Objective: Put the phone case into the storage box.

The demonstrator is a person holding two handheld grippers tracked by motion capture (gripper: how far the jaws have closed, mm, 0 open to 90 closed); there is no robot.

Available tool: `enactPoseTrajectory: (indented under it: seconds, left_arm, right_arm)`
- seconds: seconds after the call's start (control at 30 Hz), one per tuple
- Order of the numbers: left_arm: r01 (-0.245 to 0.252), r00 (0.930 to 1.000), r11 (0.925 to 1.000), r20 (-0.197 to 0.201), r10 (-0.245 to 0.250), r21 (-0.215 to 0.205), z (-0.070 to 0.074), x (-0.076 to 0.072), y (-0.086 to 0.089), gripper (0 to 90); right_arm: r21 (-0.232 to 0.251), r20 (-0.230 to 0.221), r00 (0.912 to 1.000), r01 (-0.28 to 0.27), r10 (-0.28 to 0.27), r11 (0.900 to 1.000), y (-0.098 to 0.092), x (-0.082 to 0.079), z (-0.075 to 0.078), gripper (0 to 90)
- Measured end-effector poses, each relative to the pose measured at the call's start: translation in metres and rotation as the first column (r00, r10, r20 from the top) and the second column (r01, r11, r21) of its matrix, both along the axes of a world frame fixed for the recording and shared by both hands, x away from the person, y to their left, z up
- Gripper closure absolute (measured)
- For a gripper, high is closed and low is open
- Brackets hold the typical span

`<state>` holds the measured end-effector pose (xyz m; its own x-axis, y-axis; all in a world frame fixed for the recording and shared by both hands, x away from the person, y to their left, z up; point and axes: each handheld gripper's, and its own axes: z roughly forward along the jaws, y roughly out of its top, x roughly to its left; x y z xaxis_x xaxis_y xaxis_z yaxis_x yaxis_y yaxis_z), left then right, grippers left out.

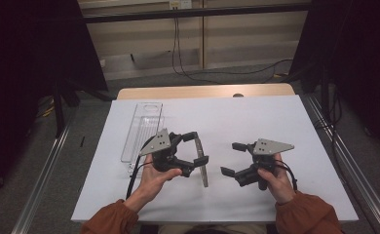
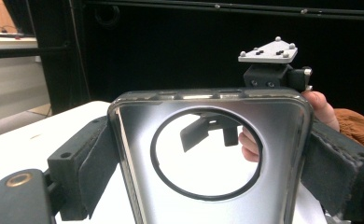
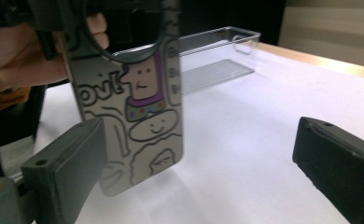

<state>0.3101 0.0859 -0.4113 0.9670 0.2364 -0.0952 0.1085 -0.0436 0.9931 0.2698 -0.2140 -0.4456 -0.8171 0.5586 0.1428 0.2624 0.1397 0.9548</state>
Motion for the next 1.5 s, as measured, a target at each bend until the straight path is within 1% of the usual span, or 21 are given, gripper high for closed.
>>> enactPoseTrajectory:
  seconds: [0.13,0.23,0.43,0.47,0.53,0.57,0.6,0.7,0.8,0.87,0.9,0.97,1.0,1.03,1.1,1.13,1.27,1.33,1.37,1.43,1.5]
  left_arm:
    - [-0.013,0.9999,0.9999,0.000,0.013,-0.007,0.002,0.002,0.004,11.9]
    - [-0.029,0.9996,0.9995,-0.005,0.029,0.011,0.002,0.003,0.007,11.9]
    - [-0.049,0.9988,0.9986,-0.004,0.049,0.019,0.002,0.003,0.010,11.9]
    - [-0.038,0.9992,0.9989,-0.009,0.039,0.025,0.003,0.003,0.012,11.9]
    - [-0.063,0.9980,0.9979,-0.006,0.063,0.018,0.004,0.003,0.013,11.9]
    - [-0.084,0.9965,0.9963,-0.004,0.084,0.020,0.004,0.003,0.014,11.9]
    - [-0.074,0.9973,0.9970,-0.003,0.074,0.025,0.005,0.004,0.016,11.9]
    - [-0.109,0.9940,0.9937,-0.003,0.109,0.027,0.007,0.004,0.019,12.0]
    - [-0.122,0.9925,0.9925,-0.003,0.122,0.011,0.008,0.005,0.022,12.0]
    - [-0.141,0.9899,0.9899,-0.007,0.141,0.013,0.009,0.005,0.024,12.0]
    - [-0.138,0.9905,0.9903,-0.005,0.138,0.018,0.010,0.005,0.025,12.0]
    - [-0.151,0.9886,0.9884,0.000,0.151,0.016,0.011,0.006,0.026,12.0]
    - [-0.167,0.9859,0.9858,-0.002,0.167,0.015,0.011,0.005,0.026,12.0]
    - [-0.159,0.9872,0.9869,0.001,0.159,0.024,0.012,0.006,0.027,12.0]
    - [-0.174,0.9847,0.9843,0.002,0.175,0.025,0.012,0.006,0.028,12.0]
    - [-0.185,0.9827,0.9826,-0.004,0.185,0.013,0.012,0.005,0.028,12.0]
    - [-0.181,0.9834,0.9831,-0.004,0.181,0.026,0.014,0.007,0.031,12.0]
    - [-0.194,0.9810,0.9808,-0.007,0.194,0.021,0.014,0.007,0.032,12.0]
    - [-0.207,0.9782,0.9783,-0.008,0.207,0.003,0.014,0.007,0.031,12.0]
    - [-0.200,0.9797,0.9795,-0.005,0.201,0.019,0.015,0.007,0.033,12.0]
    - [-0.219,0.9756,0.9755,-0.002,0.220,0.014,0.016,0.007,0.033,12.0]
  right_arm:
    - [0.009,-0.004,0.9990,0.045,-0.045,0.999,-0.006,0.001,-0.001,2.9]
    - [-0.001,-0.002,0.9971,0.076,-0.076,0.997,-0.009,0.001,-0.001,3.5]
    - [-0.007,0.003,0.9874,0.158,-0.158,0.987,-0.016,-0.003,-0.003,3.9]
    - [-0.007,0.015,0.9842,0.176,-0.176,0.984,-0.017,-0.004,-0.004,4.1]
    - [-0.001,0.025,0.9771,0.212,-0.212,0.977,-0.022,-0.007,-0.005,4.0]
    - [-0.001,0.025,0.9771,0.212,-0.212,0.977,-0.022,-0.007,-0.005,4.0]
    - [-0.004,0.027,0.9747,0.222,-0.222,0.975,-0.023,-0.008,-0.004,4.0]
    - [-0.001,0.032,0.9718,0.234,-0.234,0.972,-0.027,-0.012,-0.004,3.5]
    - [-0.024,0.030,0.9696,0.243,-0.243,0.970,-0.031,-0.015,-0.005,2.0]
    - [-0.027,0.023,0.9610,0.276,-0.275,0.961,-0.035,-0.018,-0.006,2.0]
    - [-0.027,0.023,0.9610,0.276,-0.275,0.961,-0.035,-0.018,-0.006,2.0]
    - [-0.027,0.030,0.9468,0.321,-0.320,0.947,-0.037,-0.020,-0.006,2.0]
    - [-0.029,0.035,0.9444,0.328,-0.327,0.944,-0.039,-0.020,-0.006,2.0]
    - [-0.026,0.028,0.9418,0.336,-0.335,0.942,-0.040,-0.021,-0.006,2.0]
    - [-0.026,0.041,0.9336,0.357,-0.356,0.934,-0.044,-0.023,-0.007,2.0]
    - [-0.025,0.041,0.9324,0.360,-0.359,0.933,-0.045,-0.024,-0.007,1.9]
    - [-0.031,0.061,0.9167,0.397,-0.395,0.917,-0.052,-0.028,-0.009,0.0]
    - [-0.035,0.064,0.9053,0.423,-0.420,0.906,-0.055,-0.030,-0.010,0.0]
    - [-0.034,0.064,0.9006,0.432,-0.430,0.901,-0.057,-0.031,-0.010,0.0]
    - [-0.032,0.063,0.8954,0.443,-0.441,0.896,-0.059,-0.034,-0.010,0.0]
    - [-0.029,0.069,0.8931,0.447,-0.445,0.894,-0.062,-0.036,-0.010,0.0]
